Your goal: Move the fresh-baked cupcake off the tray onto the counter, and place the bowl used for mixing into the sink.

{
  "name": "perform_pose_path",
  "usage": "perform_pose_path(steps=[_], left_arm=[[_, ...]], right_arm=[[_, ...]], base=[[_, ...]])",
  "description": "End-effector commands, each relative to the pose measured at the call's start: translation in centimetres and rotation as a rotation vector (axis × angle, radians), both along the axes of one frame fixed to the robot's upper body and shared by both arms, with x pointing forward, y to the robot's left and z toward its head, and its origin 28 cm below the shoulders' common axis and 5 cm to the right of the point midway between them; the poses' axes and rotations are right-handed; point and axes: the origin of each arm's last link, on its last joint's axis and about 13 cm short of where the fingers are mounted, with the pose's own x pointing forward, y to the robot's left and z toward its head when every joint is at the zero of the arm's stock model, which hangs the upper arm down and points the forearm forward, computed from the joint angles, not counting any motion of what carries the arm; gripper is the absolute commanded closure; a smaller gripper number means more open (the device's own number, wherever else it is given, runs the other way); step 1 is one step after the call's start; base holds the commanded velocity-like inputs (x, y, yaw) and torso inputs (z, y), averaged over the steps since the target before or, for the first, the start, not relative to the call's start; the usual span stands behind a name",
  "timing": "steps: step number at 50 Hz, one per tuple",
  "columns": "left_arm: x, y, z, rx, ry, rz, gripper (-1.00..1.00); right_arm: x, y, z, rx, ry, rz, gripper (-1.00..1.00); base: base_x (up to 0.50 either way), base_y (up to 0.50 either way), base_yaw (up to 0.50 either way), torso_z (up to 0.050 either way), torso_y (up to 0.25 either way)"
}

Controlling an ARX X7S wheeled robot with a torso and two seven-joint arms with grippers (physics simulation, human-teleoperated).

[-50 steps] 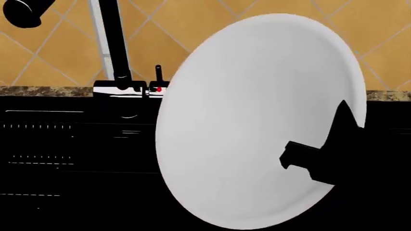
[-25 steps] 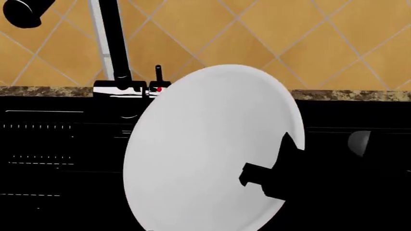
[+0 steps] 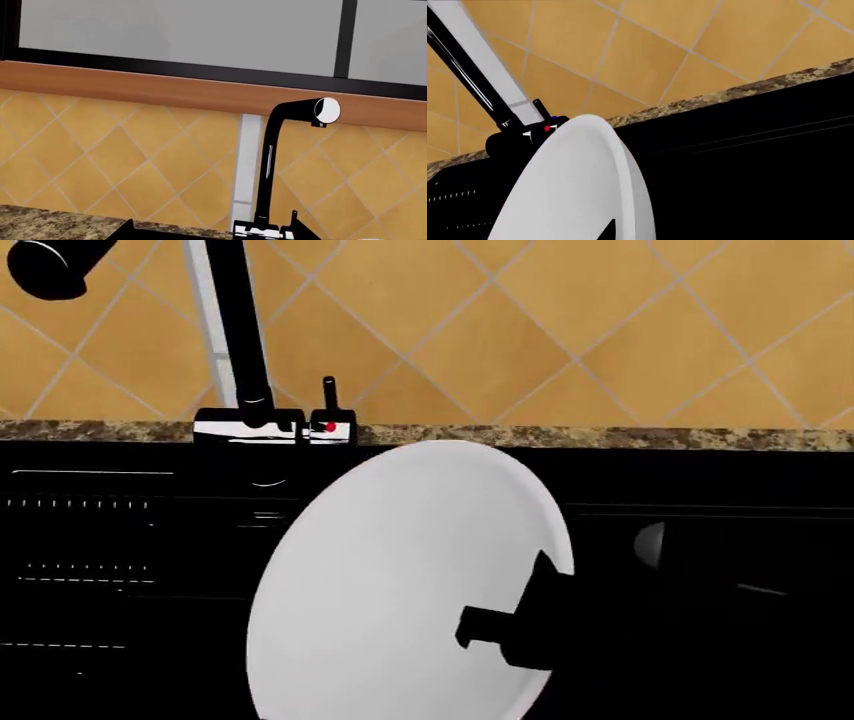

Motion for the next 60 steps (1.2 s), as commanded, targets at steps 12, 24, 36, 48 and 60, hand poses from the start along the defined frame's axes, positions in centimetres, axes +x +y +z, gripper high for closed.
perform_pose_path(steps=[12,24,36,48,60], left_arm=[[-0.1,0.0,-0.2,-0.005,0.003,0.006,-1.0],[0.1,0.2,-0.3,-0.008,0.009,0.002,-1.0],[0.1,0.3,-0.5,-0.011,0.016,0.01,-1.0],[0.2,0.4,-0.6,-0.014,0.023,0.006,-1.0],[0.1,0.5,-0.8,-0.018,0.024,0.007,-1.0]], right_arm=[[0.2,3.9,-5.4,0.007,0.191,0.185,1.0],[0.9,5.4,-6.9,-0.008,0.242,0.257,1.0],[1.9,5.7,-9.4,0.003,0.305,0.254,1.0],[2.6,6.7,-12.7,-0.011,0.414,0.302,1.0],[2.4,6.9,-14.4,-0.041,0.504,0.299,1.0]], base=[[0.0,0.0,0.0,0.0,0.0],[0.0,0.0,0.0,0.0,0.0],[0.0,0.0,0.0,0.0,0.0],[0.01,0.01,0.01,0.0,0.0],[0.0,0.0,0.01,0.0,0.0]])
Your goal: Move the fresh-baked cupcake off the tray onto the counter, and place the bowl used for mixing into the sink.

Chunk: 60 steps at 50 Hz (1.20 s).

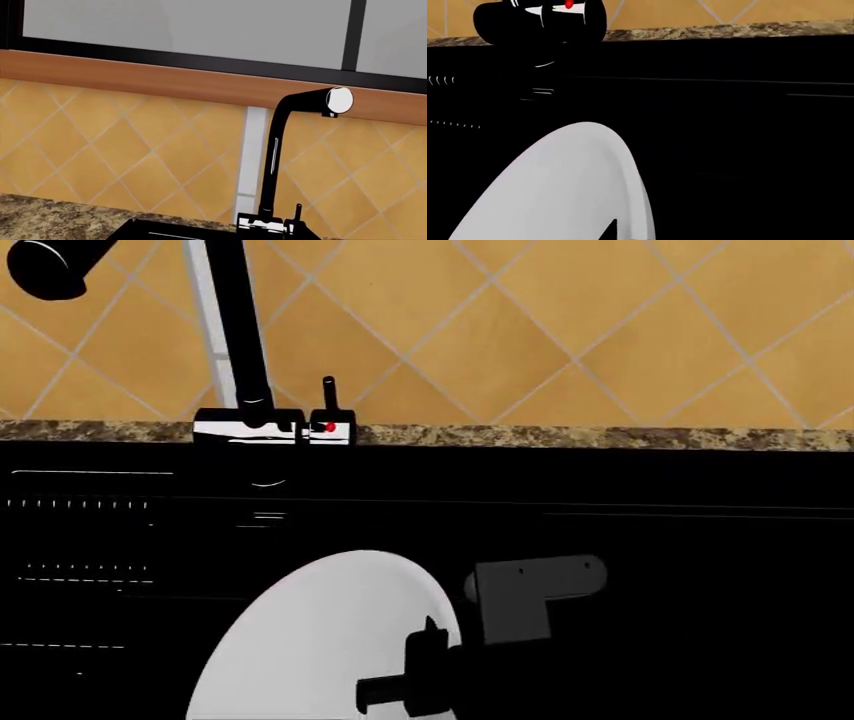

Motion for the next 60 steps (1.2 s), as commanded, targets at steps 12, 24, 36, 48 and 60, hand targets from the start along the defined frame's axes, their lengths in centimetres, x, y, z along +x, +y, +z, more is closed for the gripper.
perform_pose_path(steps=[12,24,36,48,60], left_arm=[[0.0,0.0,0.1,-0.005,0.001,-0.005,-1.0],[-0.1,-0.1,0.1,-0.001,-0.001,-0.004,-1.0],[-0.1,-0.2,0.2,-0.002,-0.004,-0.008,-1.0],[-0.3,-0.4,0.5,0.006,-0.013,-0.009,-1.0],[-0.4,-0.9,1.2,0.034,-0.035,-0.003,-1.0]], right_arm=[[-2.5,2.1,-7.7,0.096,0.455,0.034,-1.0],[-2.8,0.9,-0.8,-0.014,0.149,-0.068,-1.0],[-7.0,0.4,9.5,-0.08,-0.221,-0.105,-1.0],[-12.3,0.2,14.9,-0.103,-0.458,-0.134,-1.0],[-17.6,-1.6,20.1,-0.118,-0.735,-0.207,-1.0]], base=[[0.0,0.0,0.01,0.0,0.0],[0.0,0.0,0.0,0.0,0.0],[0.07,-0.01,0.01,0.0,0.0],[0.0,-0.01,0.01,0.0,0.0],[0.0,0.0,0.0,0.0,0.0]])
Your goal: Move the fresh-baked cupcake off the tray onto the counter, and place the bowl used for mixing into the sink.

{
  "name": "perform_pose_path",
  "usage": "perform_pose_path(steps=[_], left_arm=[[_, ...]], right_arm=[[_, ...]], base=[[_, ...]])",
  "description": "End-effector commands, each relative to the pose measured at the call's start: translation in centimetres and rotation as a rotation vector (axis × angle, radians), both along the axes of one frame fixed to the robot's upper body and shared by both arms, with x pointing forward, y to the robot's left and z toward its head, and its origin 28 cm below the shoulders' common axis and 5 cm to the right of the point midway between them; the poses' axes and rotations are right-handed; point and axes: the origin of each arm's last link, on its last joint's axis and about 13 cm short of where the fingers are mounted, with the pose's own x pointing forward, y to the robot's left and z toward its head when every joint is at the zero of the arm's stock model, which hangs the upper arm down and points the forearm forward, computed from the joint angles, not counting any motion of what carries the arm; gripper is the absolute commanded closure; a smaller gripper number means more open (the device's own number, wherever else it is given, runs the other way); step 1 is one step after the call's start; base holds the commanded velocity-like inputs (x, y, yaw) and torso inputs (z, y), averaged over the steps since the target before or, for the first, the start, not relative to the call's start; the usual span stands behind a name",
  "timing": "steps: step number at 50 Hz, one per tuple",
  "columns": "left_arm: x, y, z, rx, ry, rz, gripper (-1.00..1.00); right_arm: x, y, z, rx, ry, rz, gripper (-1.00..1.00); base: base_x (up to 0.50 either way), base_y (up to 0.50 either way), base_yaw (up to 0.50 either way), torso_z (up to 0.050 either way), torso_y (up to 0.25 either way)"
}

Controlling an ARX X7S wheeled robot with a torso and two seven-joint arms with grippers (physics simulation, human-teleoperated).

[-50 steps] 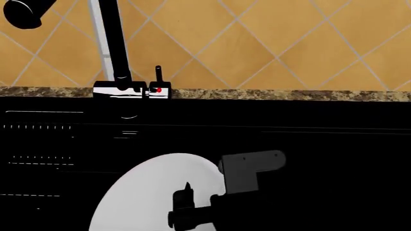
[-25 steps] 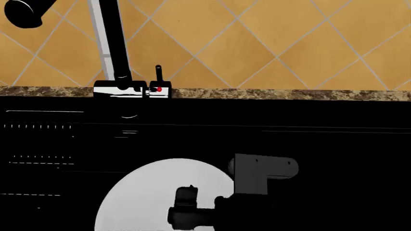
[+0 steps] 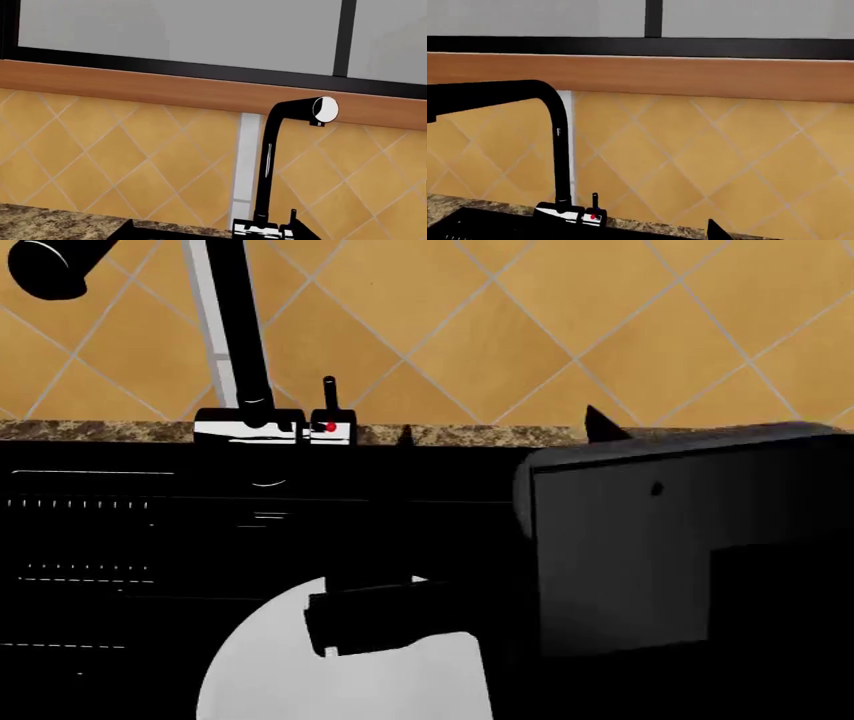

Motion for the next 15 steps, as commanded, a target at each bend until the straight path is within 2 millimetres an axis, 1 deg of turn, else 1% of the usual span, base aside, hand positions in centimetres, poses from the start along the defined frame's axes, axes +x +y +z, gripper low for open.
perform_pose_path(steps=[1,5,11,15], left_arm=[[-0.1,-0.3,0.5,0.023,-0.021,0.005,-1.0],[0.0,-0.3,0.6,0.04,-0.03,0.007,-1.0],[0.0,-0.3,0.5,0.053,-0.049,0.023,-1.0],[-0.1,-0.3,0.4,0.053,-0.054,0.022,-1.0]], right_arm=[[-5.2,-2.0,3.1,-0.052,-0.202,-0.068,-1.0],[-5.8,-3.1,3.7,-0.054,-0.244,-0.083,-1.0],[-6.7,-4.5,3.8,-0.044,-0.274,-0.106,-1.0],[-6.8,-4.7,3.7,-0.043,-0.281,-0.107,-1.0]], base=[[0.0,0.0,0.0,0.0,0.0],[0.0,0.0,0.0,0.0,0.0],[0.0,0.0,0.0,0.0,0.0],[0.0,0.0,0.0,0.0,0.0]])
